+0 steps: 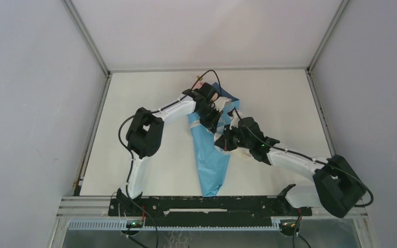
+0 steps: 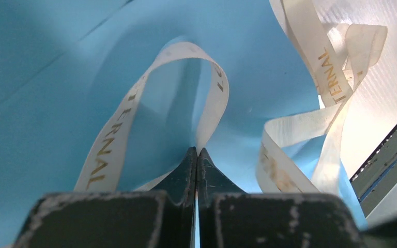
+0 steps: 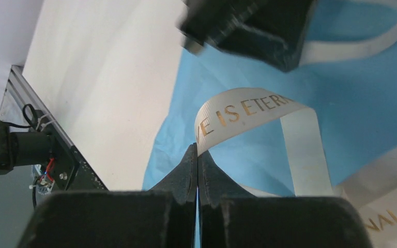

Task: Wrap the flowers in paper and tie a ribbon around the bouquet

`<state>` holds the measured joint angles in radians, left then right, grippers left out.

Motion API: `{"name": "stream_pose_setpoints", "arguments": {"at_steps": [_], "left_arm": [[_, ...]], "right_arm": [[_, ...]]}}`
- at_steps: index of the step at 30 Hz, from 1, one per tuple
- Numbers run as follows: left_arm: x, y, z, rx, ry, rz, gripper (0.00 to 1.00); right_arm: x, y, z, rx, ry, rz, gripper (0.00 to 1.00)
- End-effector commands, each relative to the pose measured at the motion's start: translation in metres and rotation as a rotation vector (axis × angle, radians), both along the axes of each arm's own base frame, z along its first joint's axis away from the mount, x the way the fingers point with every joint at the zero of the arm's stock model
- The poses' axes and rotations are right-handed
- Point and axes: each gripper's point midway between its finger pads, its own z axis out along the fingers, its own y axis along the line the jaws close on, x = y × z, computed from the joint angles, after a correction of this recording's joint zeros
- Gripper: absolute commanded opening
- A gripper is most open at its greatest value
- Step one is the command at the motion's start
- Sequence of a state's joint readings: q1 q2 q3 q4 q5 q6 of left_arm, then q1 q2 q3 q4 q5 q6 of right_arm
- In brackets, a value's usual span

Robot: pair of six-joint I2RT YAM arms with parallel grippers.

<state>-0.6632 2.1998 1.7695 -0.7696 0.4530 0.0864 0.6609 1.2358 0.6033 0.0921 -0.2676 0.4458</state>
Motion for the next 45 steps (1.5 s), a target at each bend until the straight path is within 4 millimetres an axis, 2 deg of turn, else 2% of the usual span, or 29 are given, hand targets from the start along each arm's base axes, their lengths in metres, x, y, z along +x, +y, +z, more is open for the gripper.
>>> {"name": "stream_pose_setpoints", "arguments": {"at_steps": [1,5,7,11,13,17,21,23,25,27,30,35,39,45], "left_arm": [[0.013,0.009,0.062,-0.085,-0.08,0.015,0.0],[0.013,0.032,0.08,-0.058,-0.102,0.027,0.0],[0.012,0.048,0.091,-0.03,-0.131,0.023,0.0],[-0.003,0.085,0.112,0.05,-0.214,-0.048,0.0],[-0.02,0.102,0.124,0.082,-0.246,-0.122,0.0],[-0.081,0.119,0.146,0.089,-0.242,-0.379,0.0],[-0.142,0.105,0.153,0.091,-0.235,-0.699,0.0],[-0.157,0.088,0.158,0.089,-0.261,-0.792,0.0],[-0.163,0.068,0.166,0.073,-0.292,-0.855,0.0],[-0.159,0.048,0.173,0.043,-0.341,-0.907,0.0],[-0.14,0.019,0.174,-0.001,-0.391,-0.917,0.0],[-0.113,-0.017,0.156,-0.076,-0.322,-0.839,0.0],[-0.099,-0.028,0.153,-0.121,-0.298,-0.805,0.0],[-0.094,-0.021,0.145,-0.154,-0.246,-0.781,0.0]], "right_arm": [[0.019,0.018,-0.002,0.07,0.003,-0.016,0.0],[0.037,0.005,-0.034,0.032,0.116,-0.117,0.0],[0.045,0.001,-0.043,0.03,0.15,-0.151,0.0],[0.062,0.006,-0.044,0.065,0.176,-0.15,0.0],[0.067,0.014,-0.037,0.087,0.163,-0.122,0.0],[0.079,0.022,-0.03,0.098,0.154,-0.103,0.0],[0.089,0.028,-0.021,0.153,0.162,-0.076,0.0],[0.096,0.03,-0.015,0.187,0.167,-0.065,0.0],[0.103,0.029,-0.01,0.197,0.166,-0.065,0.05],[0.107,0.03,-0.009,0.193,0.167,-0.066,0.17],[0.105,0.03,-0.01,0.199,0.182,-0.05,0.34],[0.099,0.027,0.012,0.259,0.181,0.011,0.45],[0.105,0.012,0.018,0.276,0.19,-0.001,0.49],[0.102,-0.005,0.034,0.301,0.197,0.012,0.52]]}}
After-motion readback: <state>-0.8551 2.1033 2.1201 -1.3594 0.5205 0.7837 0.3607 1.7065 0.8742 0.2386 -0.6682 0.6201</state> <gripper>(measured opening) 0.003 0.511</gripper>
